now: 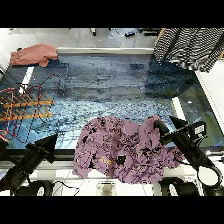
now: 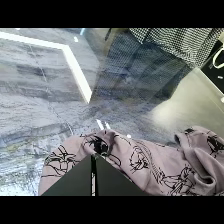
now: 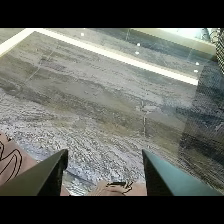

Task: Fold the clothes and pants, and hang the long-sleeved shirts on hangers.

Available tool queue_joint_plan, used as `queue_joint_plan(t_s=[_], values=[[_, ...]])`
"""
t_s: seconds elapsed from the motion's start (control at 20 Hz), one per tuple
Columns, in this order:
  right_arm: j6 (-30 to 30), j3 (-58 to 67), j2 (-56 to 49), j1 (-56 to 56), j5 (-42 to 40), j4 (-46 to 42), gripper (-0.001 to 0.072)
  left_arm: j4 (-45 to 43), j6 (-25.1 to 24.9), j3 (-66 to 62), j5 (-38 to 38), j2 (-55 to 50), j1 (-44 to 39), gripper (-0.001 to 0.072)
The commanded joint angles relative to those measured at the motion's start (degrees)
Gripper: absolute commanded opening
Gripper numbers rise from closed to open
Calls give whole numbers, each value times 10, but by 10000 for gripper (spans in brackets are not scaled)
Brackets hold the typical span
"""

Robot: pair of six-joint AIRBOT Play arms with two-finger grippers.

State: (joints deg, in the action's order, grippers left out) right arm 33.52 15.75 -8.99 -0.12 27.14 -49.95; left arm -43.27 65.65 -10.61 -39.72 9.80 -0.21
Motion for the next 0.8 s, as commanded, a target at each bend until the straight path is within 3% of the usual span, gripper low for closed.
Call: queue_joint_plan(t_s=[0.0, 0.75], values=[[0, 0, 0, 0, 0, 0, 560, 0, 0, 1, 0, 0, 0, 31], [0, 0, 0, 0, -19, -2, 560, 0, 0, 2, 0, 0, 0, 32]])
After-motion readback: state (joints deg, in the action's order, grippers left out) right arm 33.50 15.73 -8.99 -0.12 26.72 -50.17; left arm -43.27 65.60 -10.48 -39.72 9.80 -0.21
